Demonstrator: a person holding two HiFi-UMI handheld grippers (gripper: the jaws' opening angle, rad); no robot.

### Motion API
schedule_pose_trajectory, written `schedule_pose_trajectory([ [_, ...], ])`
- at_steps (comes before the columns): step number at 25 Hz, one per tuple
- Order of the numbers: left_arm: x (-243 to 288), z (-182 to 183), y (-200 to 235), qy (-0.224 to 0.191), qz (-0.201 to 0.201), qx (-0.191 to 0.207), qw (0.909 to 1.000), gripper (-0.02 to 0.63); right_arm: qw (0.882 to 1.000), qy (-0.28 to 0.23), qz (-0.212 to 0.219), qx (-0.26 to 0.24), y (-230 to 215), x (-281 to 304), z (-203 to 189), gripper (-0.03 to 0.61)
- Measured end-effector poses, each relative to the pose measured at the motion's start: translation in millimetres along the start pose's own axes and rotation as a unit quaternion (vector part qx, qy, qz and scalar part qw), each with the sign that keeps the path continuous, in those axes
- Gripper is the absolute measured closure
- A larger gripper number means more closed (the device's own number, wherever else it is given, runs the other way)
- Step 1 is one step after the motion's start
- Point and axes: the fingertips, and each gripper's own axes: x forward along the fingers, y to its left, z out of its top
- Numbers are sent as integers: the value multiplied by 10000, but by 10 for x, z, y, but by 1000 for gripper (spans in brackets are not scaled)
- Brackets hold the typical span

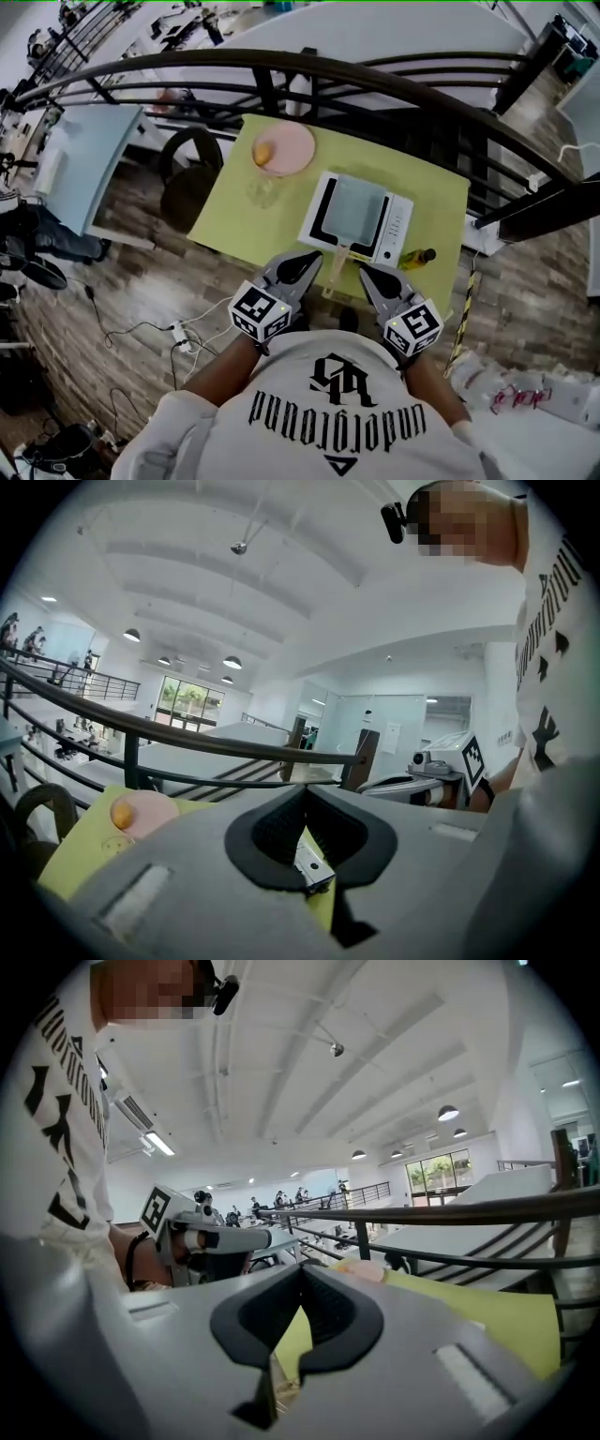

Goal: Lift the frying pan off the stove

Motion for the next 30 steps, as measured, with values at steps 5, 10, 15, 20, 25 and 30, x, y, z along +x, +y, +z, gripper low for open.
schedule_pose_trajectory([
  [5, 37, -4, 252, 280, -555, -10, 9981, 607, 9993, -136, -340, 118, 76, 222, 51, 577],
  [10, 4, -25, 442, 465, -1070, 18, 9932, 607, 9967, -200, -707, 358, 142, 477, 26, 577],
  [15, -99, -175, 663, 691, -1427, -56, 9873, 607, 9936, -177, -1013, 463, 265, 736, -81, 577],
  [20, -67, -380, 751, 1013, -1671, -143, 9806, 607, 9897, -9, -1267, 668, 198, 786, -290, 576],
  [25, 33, -679, 799, 1276, -1724, -344, 9761, 607, 9854, 170, -1370, 995, 124, 738, -593, 575],
  [30, 135, -911, 854, 1425, -1737, -579, 9727, 606, 9814, 380, -1365, 1295, 10, 735, -870, 571],
])
